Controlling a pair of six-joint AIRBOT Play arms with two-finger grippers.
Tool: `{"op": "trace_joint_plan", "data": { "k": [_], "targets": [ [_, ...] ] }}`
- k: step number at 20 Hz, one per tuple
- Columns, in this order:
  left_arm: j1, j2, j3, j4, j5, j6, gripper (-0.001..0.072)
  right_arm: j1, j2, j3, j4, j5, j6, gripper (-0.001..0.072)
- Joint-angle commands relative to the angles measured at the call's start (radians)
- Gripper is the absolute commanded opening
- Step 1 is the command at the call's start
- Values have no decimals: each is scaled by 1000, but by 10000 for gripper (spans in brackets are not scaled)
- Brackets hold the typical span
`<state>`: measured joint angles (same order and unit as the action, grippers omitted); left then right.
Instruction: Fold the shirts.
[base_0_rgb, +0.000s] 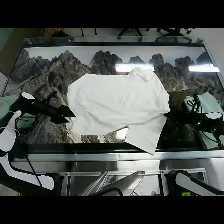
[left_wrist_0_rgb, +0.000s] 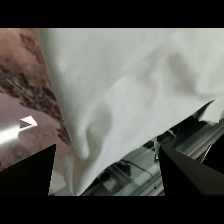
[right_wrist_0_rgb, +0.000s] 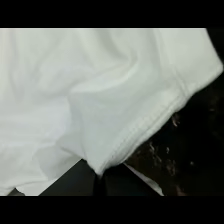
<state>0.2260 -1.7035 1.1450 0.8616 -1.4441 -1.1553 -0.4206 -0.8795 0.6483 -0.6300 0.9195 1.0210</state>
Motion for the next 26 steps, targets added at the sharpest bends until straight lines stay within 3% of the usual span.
{"op": "trace_joint_plan", "data": {
  "k": [1, 2, 4, 5, 6, 7, 10, 11, 12, 13, 14, 15, 16, 18, 22, 26],
  "targets": [
    [-46, 47, -138, 45, -2, -6, 693, -10, -10, 8, 14, 10, -46, 92],
    [-53, 76, -174, 54, 26, -6, 692, -10, -10, 8, 14, 10, -51, 197],
    [-66, 119, -220, 53, 88, -6, 672, -10, -10, 8, 10, 16, -57, 206],
    [-76, 133, -234, 53, 127, -6, 528, -10, -11, 8, 0, 25, -57, 207],
    [-88, 145, -250, 53, 174, -5, 408, -10, -13, 8, -18, 36, -56, 256],
    [-105, 152, -265, 53, 217, -5, 412, -10, -17, 8, -33, 50, -56, 309],
    [-156, 151, -277, 55, 266, -5, 410, -10, -43, 6, -49, 84, -57, 299],
    [-166, 151, -267, 56, 267, -5, 322, -9, -58, 6, -55, 84, -57, 299],
    [-169, 151, -253, 56, 266, -5, 103, -9, -76, 6, -55, 84, -61, 295],
    [-170, 151, -237, 55, 266, -5, 47, -8, -95, 6, -54, 84, -73, 291],
    [-171, 151, -224, 55, 266, -6, 46, -2, -116, 6, -53, 85, -73, 238],
    [-171, 151, -212, 54, 266, -6, 26, 6, -132, 6, -37, 89, -89, 91],
    [-171, 151, -199, 55, 261, -6, 14, 13, -142, 7, -5, 97, -122, 30],
    [-171, 153, -153, 55, 215, -6, 13, 18, -136, 21, 106, 150, -183, 21],
    [-163, 307, 2, 53, 73, -58, 11, -21, 3, 226, 254, 358, -189, 20],
    [-136, 597, 330, 56, 0, -138, 12, -96, 222, 587, 345, 255, -225, 20]
  ]
}}
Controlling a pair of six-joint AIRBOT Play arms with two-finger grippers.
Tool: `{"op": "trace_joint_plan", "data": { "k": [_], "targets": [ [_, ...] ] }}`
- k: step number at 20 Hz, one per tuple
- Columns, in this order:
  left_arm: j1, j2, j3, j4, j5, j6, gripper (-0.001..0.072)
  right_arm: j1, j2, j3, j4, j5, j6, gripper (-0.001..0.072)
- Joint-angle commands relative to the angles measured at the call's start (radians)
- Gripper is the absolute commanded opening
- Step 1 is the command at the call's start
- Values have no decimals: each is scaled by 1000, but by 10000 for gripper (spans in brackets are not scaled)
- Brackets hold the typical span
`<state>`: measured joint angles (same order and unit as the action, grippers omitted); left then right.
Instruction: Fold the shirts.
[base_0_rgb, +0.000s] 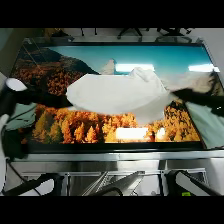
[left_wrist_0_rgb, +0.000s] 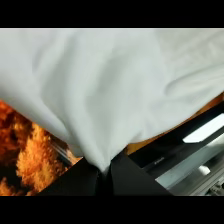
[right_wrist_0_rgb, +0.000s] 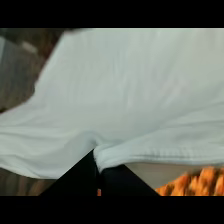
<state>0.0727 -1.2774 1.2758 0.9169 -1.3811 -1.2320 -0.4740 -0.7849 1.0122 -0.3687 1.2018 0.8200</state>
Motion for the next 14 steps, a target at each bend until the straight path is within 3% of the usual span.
{"op": "trace_joint_plan", "data": {
  "k": [1, 5, 9, 12, 14],
  "targets": [
    [33, 238, 297, 1, -52, -75, 12, -58, 164, 313, 84, -48, -24, 20],
    [138, 422, 600, 8, -48, -78, 12, -75, 230, 644, 55, -126, -24, 19],
    [298, 487, 736, 10, -39, -31, 13, -75, 200, 851, 40, -192, -24, 20],
    [310, 422, 767, 5, -50, -22, 13, -75, 138, 862, 40, -124, -2, 20],
    [239, 317, 766, 4, -124, -21, 13, -75, 51, 859, 43, -16, 30, 20]
  ]
}}
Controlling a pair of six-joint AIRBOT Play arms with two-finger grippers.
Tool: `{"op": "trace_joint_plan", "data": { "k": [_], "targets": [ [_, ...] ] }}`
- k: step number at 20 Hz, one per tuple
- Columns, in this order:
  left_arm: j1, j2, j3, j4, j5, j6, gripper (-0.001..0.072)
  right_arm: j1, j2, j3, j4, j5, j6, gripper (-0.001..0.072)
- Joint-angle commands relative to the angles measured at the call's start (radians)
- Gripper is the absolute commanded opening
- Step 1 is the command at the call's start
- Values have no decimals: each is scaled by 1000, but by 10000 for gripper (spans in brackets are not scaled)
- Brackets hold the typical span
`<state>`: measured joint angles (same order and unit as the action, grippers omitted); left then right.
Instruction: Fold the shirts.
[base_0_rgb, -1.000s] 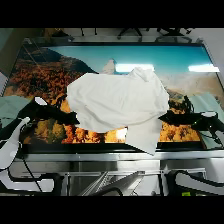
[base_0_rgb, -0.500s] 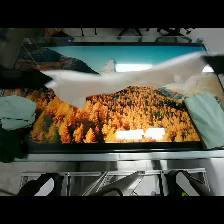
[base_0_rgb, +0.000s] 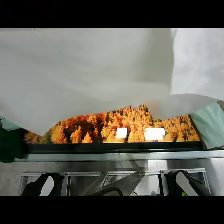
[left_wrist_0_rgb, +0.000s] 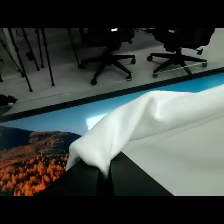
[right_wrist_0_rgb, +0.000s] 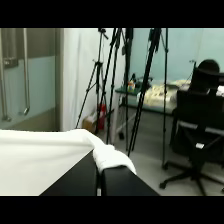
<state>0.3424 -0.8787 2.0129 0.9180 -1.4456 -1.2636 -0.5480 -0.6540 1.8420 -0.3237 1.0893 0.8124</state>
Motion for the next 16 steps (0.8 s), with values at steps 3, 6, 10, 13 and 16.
{"op": "trace_joint_plan", "data": {
  "k": [3, 6, 10, 13, 16],
  "targets": [
    [-185, -275, -47, 8, -67, 50, 14, 9, -219, -21, 13, 187, 52, 20],
    [-244, -472, -170, 8, -65, 52, 14, 95, -372, -148, -47, 201, 48, 20],
    [-248, -746, -323, 7, 53, 106, 14, 246, -615, -315, -197, 66, 21, 20],
    [-248, -926, -322, 7, 219, 122, 16, 306, -799, -322, -222, -99, 21, 20],
    [-248, -1059, -176, 4, 277, 119, 141, 338, -875, -315, -207, -257, 21, 53]
  ]
}}
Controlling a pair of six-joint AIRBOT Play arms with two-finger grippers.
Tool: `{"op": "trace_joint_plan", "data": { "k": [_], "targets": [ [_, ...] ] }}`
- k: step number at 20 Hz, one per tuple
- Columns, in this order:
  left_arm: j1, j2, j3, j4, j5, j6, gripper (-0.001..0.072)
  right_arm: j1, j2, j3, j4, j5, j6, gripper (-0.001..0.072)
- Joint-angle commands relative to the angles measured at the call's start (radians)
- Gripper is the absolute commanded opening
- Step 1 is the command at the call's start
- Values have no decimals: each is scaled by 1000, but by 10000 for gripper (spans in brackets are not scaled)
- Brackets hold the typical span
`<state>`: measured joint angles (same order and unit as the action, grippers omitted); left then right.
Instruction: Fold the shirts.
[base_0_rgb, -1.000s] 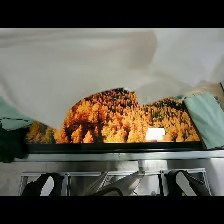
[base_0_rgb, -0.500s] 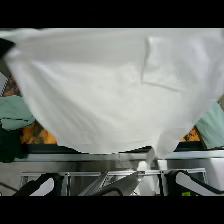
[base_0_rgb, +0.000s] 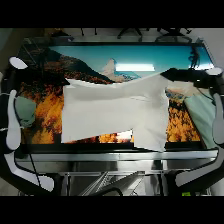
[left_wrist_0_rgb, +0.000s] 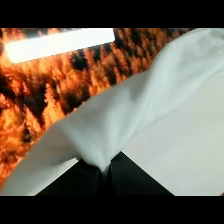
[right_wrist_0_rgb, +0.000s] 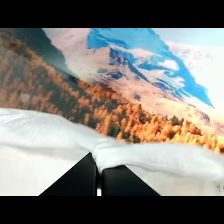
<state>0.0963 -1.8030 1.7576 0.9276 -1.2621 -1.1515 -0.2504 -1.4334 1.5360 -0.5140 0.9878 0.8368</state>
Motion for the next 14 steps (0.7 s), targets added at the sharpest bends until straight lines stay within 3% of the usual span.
{"op": "trace_joint_plan", "data": {
  "k": [1, 2, 4, 6, 10, 14],
  "targets": [
    [-2, -160, 136, -5, 76, -2, 594, 42, -94, -4, -18, -161, -6, 193],
    [5, -178, 199, -3, 43, -37, 694, 39, -86, 4, -21, -150, -21, 258],
    [32, -188, 310, -2, -71, -76, 693, 10, -42, 13, -76, -83, -21, 262],
    [80, -152, 318, -1, -171, -112, 692, -44, 21, 12, -172, 8, 53, 261],
    [182, 5, 3, 102, -306, -140, 691, -179, 127, -18, -254, 242, 87, 247],
    [254, 171, -490, 176, -263, -107, 692, -332, 211, -201, -254, 297, 73, 247]
  ]
}}
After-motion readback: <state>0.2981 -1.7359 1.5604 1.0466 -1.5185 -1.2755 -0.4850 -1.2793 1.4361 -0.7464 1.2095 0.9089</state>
